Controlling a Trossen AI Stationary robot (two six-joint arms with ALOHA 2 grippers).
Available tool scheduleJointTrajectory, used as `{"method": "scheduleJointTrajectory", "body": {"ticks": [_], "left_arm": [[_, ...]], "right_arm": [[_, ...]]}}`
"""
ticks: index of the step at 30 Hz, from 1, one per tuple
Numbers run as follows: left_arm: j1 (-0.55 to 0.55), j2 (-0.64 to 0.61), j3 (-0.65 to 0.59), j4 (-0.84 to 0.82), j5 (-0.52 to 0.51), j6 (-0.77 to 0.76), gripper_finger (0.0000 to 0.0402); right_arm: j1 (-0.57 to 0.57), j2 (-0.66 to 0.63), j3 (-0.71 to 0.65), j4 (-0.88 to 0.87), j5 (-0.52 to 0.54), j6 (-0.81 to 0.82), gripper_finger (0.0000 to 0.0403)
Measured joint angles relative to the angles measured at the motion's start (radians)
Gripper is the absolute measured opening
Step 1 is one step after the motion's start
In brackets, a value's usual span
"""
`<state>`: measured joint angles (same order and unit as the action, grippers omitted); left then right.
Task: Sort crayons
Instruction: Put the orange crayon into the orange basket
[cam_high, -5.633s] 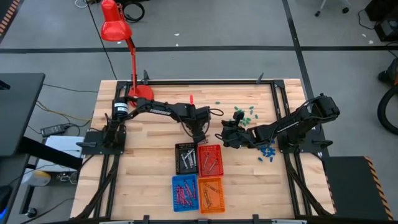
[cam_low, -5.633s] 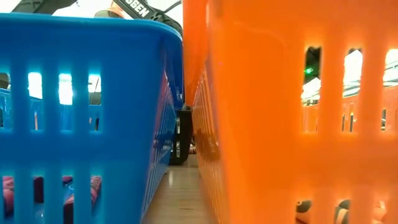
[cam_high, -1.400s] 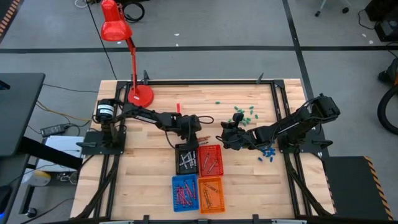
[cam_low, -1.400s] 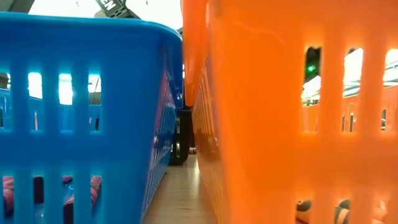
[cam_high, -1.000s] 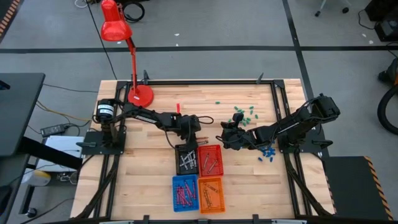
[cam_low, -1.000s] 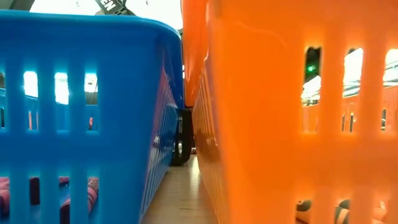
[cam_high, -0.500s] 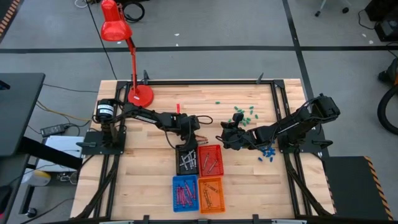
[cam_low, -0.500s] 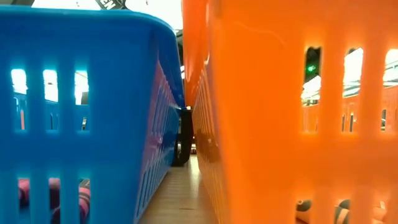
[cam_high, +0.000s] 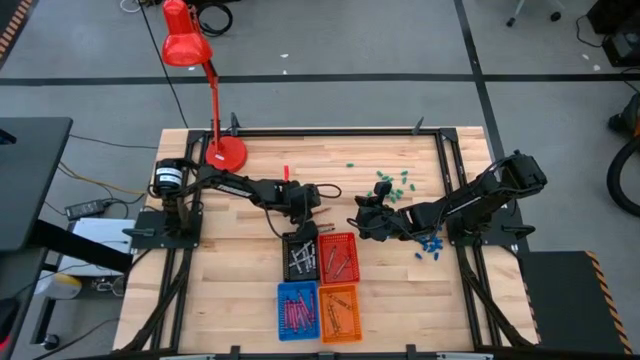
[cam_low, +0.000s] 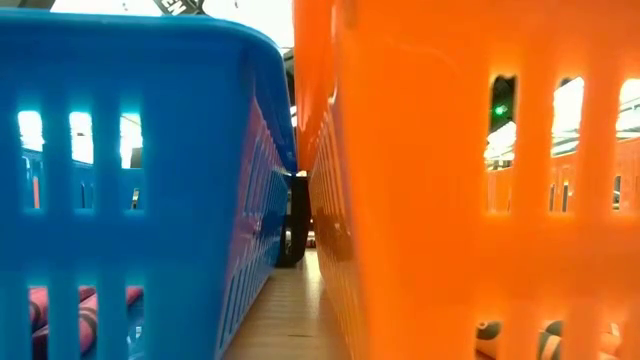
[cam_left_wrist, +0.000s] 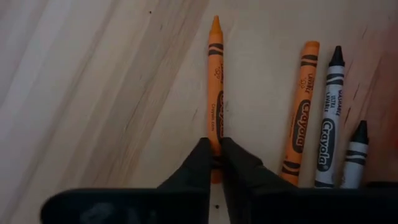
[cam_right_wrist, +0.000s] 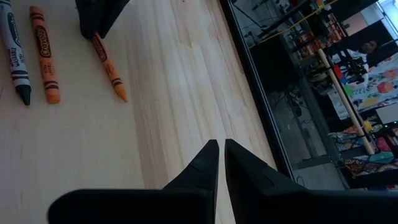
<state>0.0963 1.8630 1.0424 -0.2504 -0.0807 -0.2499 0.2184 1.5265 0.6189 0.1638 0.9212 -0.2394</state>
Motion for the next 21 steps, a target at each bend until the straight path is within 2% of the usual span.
{"method": "scheduleJointTrajectory", "body": {"ticks": [4, 10, 14, 21], "left_arm": [[0.007, -0.001, 0.0, -0.003, 0.004, -0.046, 0.0015], [0.005, -0.008, -0.001, -0.003, 0.007, -0.079, 0.0028], [0.002, -0.048, -0.006, 0.001, 0.011, -0.096, 0.0028], [-0.034, -0.137, -0.004, 0.037, -0.024, -0.115, 0.0029]], "right_arm": [[0.0, 0.0, 0.0, 0.0, 0.0, 0.0, 0.0034], [0.0, 0.0, 0.0, 0.0, 0.013, 0.0, 0.0034], [0.0, 0.0, 0.0, -0.001, 0.055, 0.0, 0.0034], [0.0, 0.0, 0.0, -0.002, 0.064, 0.007, 0.0034]]}}
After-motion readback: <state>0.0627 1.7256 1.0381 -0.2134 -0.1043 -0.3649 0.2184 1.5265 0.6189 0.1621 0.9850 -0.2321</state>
